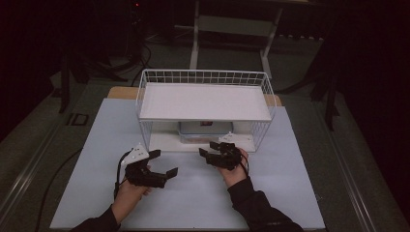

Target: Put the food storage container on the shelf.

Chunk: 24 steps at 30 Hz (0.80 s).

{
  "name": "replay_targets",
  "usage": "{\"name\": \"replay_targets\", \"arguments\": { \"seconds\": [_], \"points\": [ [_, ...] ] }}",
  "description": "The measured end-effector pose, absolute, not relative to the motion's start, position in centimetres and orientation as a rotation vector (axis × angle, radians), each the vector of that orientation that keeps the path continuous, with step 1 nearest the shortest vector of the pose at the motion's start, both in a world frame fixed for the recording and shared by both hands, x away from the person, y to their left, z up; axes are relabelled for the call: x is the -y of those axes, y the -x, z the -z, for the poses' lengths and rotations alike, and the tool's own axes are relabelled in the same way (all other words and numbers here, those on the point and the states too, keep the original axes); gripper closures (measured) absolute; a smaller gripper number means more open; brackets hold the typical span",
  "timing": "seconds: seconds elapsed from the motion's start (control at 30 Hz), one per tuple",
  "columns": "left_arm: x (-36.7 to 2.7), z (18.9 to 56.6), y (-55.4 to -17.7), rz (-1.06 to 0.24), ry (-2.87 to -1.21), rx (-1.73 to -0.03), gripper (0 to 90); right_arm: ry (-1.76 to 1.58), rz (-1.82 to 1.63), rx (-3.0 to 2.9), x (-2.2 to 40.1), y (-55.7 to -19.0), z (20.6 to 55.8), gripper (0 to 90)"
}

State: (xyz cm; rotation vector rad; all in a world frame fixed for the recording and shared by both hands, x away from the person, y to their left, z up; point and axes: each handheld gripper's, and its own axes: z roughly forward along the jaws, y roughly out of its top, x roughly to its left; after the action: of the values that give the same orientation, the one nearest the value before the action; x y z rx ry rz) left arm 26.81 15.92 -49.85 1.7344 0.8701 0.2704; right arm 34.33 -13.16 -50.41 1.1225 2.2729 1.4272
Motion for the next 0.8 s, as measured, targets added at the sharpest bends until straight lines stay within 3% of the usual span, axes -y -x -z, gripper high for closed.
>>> {"name": "replay_targets", "arguments": {
  "seconds": [0.03, 0.17, 0.8],
  "points": [
    [-16.0, 49.8, -26.7, -0.272, -1.731, -0.871, 0.0, -1.108, -1.447, -2.267, 13.3, -34.0, 50.3, 29.7],
    [-16.0, 49.5, -26.6, -0.271, -1.737, -0.861, 0.0, -1.091, -1.496, -2.278, 13.8, -33.5, 50.0, 16.5],
    [-16.5, 49.4, -25.0, -0.249, -1.782, -0.822, 0.0, -1.112, -1.501, -2.244, 18.7, -30.1, 49.5, 16.3]
  ]
}}
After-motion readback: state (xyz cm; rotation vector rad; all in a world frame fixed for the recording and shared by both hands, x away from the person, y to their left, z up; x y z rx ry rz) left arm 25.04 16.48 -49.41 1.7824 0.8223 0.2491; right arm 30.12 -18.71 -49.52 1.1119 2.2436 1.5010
